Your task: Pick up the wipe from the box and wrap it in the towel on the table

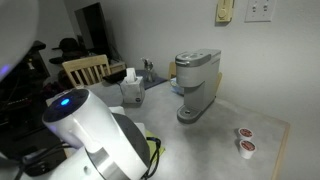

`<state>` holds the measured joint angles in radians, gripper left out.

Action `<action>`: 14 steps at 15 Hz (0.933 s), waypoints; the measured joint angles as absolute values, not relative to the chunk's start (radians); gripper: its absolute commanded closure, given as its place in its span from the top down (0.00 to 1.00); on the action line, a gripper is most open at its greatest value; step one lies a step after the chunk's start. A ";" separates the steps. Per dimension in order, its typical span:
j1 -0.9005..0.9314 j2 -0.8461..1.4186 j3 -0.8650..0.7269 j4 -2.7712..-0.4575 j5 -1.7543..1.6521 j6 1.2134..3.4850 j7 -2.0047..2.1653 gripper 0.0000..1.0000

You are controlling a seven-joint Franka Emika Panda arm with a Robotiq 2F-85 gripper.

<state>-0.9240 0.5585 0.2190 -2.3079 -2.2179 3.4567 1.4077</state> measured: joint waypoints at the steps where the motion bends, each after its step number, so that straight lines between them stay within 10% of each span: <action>1: -0.924 0.559 0.219 -2.301 -2.226 3.457 1.413 1.00; 14: -0.954 0.569 0.242 -2.264 -2.268 3.456 1.465 1.00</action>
